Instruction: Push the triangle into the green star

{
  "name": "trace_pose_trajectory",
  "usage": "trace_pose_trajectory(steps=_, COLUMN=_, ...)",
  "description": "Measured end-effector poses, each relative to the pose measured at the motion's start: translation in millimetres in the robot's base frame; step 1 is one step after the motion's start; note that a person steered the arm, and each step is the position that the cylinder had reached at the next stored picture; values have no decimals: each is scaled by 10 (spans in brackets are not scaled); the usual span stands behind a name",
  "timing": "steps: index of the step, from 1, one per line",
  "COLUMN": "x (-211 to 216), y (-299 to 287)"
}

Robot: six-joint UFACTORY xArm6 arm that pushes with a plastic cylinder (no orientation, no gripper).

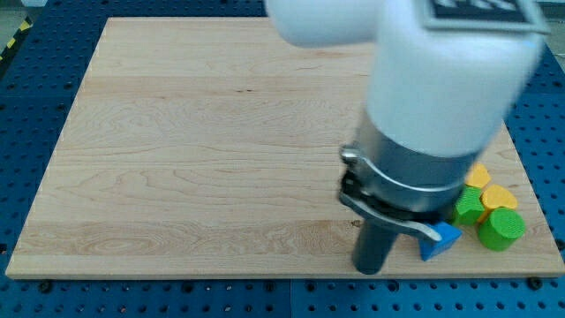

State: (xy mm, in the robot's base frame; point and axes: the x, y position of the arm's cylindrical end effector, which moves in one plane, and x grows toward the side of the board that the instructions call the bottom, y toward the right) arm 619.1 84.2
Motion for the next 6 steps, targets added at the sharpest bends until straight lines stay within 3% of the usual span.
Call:
trace_pose_trajectory(steps=3, x=-1, y=104)
trace_pose_trajectory(steps=6, x=-10, y=834)
